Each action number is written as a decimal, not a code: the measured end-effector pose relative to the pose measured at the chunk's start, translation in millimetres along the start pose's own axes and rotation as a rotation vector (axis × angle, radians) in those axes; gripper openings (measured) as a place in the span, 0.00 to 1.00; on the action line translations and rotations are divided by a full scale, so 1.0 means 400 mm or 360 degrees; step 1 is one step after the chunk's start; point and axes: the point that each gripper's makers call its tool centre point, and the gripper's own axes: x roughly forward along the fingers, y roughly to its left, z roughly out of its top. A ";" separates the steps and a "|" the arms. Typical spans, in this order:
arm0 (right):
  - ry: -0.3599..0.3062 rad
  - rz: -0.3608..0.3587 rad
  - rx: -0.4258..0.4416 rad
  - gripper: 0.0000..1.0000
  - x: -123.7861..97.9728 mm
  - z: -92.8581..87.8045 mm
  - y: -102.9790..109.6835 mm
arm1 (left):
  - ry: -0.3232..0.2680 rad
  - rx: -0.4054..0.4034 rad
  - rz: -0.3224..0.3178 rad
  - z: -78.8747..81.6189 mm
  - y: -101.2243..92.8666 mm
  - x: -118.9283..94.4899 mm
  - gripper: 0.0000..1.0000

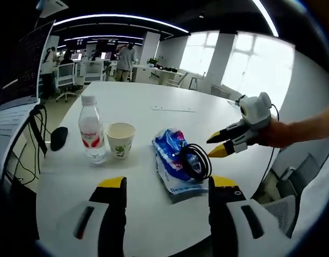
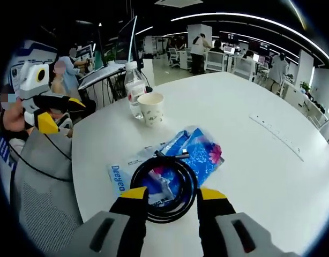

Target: Arrange the tabletop items into an orderly group along one side of the table until the central work area is clear of visible clutter.

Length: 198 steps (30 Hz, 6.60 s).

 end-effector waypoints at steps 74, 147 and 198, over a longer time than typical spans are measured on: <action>-0.0215 -0.0024 0.0261 0.02 -0.011 0.057 -0.001 | 0.0002 -0.0124 0.0021 -0.044 0.017 -0.007 0.64; 0.0507 -0.0427 0.0277 0.12 -0.117 -0.354 -0.251 | -0.0119 -0.0219 0.0216 -0.022 0.104 -0.066 0.64; 0.0294 -0.0203 0.0032 0.21 0.018 -0.095 -0.245 | -0.0070 -0.0120 0.0225 -0.003 0.141 -0.095 0.66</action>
